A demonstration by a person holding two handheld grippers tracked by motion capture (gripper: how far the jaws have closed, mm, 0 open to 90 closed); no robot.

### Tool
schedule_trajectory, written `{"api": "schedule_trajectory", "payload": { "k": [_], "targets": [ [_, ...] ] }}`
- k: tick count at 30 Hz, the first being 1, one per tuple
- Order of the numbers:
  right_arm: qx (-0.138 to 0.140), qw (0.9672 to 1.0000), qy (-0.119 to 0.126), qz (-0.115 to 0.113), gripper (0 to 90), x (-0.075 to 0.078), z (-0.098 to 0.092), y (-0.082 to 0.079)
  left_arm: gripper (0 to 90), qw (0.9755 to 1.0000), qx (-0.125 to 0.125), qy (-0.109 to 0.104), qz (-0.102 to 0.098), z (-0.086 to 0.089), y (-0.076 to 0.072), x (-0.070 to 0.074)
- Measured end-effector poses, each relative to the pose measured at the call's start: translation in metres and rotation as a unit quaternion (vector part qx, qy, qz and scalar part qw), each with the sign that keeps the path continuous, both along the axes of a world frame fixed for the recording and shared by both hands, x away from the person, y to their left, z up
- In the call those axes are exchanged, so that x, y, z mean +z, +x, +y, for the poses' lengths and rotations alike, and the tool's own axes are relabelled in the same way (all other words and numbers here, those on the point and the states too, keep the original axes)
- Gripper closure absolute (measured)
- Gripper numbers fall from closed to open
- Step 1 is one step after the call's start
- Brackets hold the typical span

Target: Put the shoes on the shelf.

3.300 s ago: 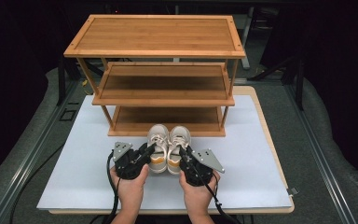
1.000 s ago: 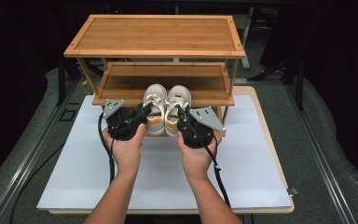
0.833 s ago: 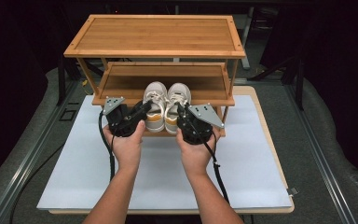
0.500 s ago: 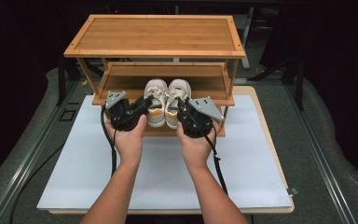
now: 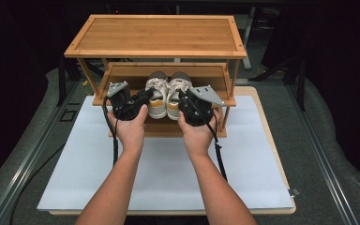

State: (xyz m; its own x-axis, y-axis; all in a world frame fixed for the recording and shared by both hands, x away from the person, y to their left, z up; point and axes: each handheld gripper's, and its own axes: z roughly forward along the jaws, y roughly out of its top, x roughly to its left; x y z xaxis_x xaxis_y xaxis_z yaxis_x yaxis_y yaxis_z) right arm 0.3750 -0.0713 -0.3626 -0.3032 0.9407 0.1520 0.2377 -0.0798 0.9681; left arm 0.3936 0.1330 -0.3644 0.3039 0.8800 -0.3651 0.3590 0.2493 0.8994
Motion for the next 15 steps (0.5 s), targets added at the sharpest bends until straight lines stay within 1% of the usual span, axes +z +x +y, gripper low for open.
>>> {"api": "schedule_trajectory", "payload": {
  "k": [2,5,7,9,11,13,15],
  "targets": [
    [0.000,1.0000,-0.003,0.002,75.7,-0.001,0.001,0.004,71.7,1.0000,0.001,0.004,0.002,0.000,0.003,-0.001],
    [0.000,1.0000,-0.008,0.005,75.7,-0.001,0.002,0.010,71.7,1.0000,0.000,0.002,0.006,0.000,0.009,-0.002],
    [0.000,1.0000,-0.007,0.006,75.7,-0.001,0.001,0.014,71.6,0.9999,-0.002,-0.003,0.011,0.001,0.012,-0.002],
    [0.000,0.9999,-0.010,0.011,75.7,0.000,0.000,0.018,71.6,0.9999,-0.003,-0.001,0.016,0.000,0.015,-0.002],
    [-0.002,0.9999,-0.006,0.014,75.7,0.000,0.000,0.020,71.6,0.9998,-0.002,-0.003,0.020,-0.001,0.018,-0.003],
    [-0.003,0.9998,-0.006,0.018,75.7,-0.001,0.000,0.023,71.5,0.9997,-0.001,0.002,0.023,-0.001,0.020,-0.003],
    [-0.004,0.9997,-0.009,0.020,75.8,-0.001,0.000,0.025,71.4,0.9997,-0.002,-0.002,0.026,0.000,0.022,-0.003]
  ]
}}
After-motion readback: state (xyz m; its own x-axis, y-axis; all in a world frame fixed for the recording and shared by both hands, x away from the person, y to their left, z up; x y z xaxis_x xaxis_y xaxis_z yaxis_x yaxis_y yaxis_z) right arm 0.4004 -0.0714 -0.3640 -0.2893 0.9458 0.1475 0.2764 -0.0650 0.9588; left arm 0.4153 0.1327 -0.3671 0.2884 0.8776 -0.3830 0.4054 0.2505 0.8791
